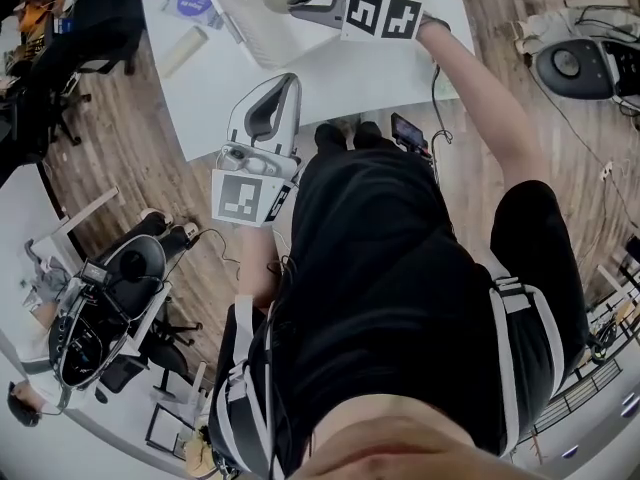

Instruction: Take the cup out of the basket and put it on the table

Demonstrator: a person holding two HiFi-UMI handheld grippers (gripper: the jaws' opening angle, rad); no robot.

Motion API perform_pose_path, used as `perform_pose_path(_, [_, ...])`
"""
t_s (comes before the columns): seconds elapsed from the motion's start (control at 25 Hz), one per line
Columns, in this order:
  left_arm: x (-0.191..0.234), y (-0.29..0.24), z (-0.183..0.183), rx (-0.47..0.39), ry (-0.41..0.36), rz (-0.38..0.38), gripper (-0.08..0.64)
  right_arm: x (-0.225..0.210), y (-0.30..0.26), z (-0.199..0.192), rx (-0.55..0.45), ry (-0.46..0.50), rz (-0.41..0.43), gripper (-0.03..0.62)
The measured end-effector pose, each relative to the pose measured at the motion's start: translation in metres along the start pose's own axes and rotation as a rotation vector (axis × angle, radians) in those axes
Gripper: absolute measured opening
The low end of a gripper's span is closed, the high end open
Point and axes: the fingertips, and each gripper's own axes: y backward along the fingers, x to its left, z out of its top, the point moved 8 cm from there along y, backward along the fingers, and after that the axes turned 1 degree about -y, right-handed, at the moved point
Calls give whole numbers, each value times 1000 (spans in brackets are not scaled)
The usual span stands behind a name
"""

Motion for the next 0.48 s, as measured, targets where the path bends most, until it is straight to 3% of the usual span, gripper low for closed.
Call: perform_pose_path(0.48, [-13,-6,9,-16,-22,6,18,74,86,19,-53,-1,-20,37])
